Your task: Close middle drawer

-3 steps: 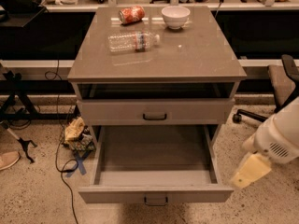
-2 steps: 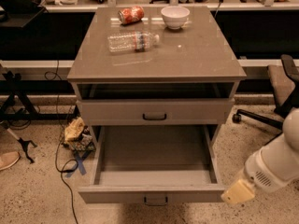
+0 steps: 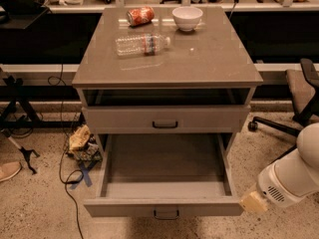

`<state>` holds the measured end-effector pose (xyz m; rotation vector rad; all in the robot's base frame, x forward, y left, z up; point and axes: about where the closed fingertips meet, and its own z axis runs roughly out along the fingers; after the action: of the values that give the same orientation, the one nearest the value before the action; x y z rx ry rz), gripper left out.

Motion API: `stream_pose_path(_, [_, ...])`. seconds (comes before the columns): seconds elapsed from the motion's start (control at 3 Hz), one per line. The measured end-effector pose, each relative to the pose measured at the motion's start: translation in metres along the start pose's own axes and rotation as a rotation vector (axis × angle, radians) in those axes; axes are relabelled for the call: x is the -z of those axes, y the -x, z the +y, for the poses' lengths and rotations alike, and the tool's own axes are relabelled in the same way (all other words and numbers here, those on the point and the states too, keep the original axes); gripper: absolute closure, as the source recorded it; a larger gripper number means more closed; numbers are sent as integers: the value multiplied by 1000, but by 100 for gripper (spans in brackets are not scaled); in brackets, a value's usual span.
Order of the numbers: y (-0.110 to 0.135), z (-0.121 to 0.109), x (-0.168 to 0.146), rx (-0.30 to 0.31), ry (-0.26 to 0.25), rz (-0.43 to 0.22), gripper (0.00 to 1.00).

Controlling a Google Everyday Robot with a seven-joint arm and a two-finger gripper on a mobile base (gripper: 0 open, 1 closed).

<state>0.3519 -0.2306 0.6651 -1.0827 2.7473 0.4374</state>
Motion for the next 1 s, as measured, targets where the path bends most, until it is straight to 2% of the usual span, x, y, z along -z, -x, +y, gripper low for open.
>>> stream_pose_path(0.33, [-16, -9, -38, -93, 30, -2, 100])
stream_pose_path(0.67, [-32, -18, -95, -186, 80, -56, 100])
stream_pose_path(1.0, [-38, -36, -154, -259, 103, -134, 100])
